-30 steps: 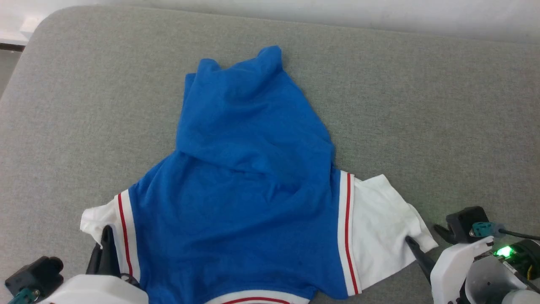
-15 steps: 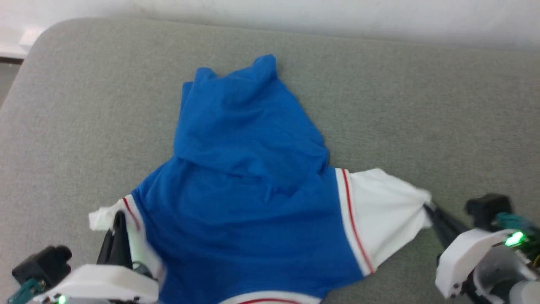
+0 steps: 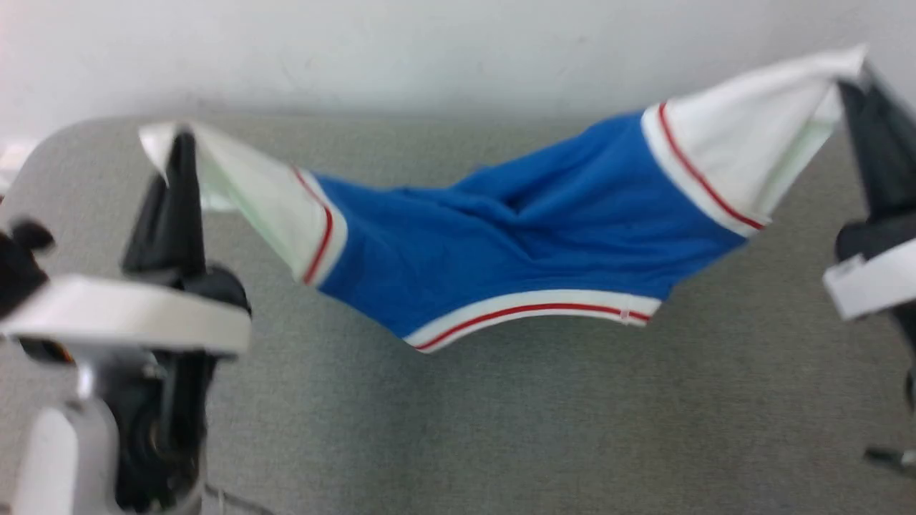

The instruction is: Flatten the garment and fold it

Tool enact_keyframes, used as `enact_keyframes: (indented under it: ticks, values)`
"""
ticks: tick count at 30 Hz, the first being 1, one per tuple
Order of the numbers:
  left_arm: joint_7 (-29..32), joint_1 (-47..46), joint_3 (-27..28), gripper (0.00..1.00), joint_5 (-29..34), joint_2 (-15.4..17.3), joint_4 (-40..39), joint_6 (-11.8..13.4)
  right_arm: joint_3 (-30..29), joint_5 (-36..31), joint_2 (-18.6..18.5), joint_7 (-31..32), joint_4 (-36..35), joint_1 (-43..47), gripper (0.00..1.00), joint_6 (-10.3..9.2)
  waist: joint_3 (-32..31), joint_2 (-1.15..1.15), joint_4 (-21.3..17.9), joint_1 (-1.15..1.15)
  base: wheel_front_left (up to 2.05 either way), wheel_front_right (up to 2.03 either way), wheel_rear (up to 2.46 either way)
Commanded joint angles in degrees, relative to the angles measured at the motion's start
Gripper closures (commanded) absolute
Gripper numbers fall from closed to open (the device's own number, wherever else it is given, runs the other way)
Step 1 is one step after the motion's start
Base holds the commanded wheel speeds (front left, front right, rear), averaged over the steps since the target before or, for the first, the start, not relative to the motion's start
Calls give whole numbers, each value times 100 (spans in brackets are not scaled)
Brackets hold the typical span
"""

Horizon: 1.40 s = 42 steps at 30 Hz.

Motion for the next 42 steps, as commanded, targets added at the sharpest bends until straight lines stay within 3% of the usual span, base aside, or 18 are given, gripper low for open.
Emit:
enact_keyframes:
  ticks: [1,14,23,32,37,42]
  values:
    - [85,-342,3,100,0,52,-41,20,9,70,-54,90,-94,-309,100,-11,-309,0,-294,0,0,0,0]
    - [1332,-2524,-185,100,-191,274,130,362,43,728,-219,1360,-175,-2108,100,-11,-231,0,-666,0,0,0,0]
    - [1849,-4084,-393,100,135,383,1300,721,334,788,-458,1772,966,-3300,100,-11,638,0,-969,0,0,0,0]
    - [1274,-6575,-715,100,1271,674,3155,756,979,175,-622,839,2903,-5662,100,-11,1913,0,-1092,0,0,0,0]
    - [446,-7655,-638,100,1379,481,3891,614,1117,-254,-720,178,3935,-6800,100,-11,2425,0,-975,0,0,0,0]
    - [-330,-8124,-531,100,1252,289,4461,344,1274,-545,-934,-333,4713,-7444,100,-11,2902,0,-857,0,0,0,0]
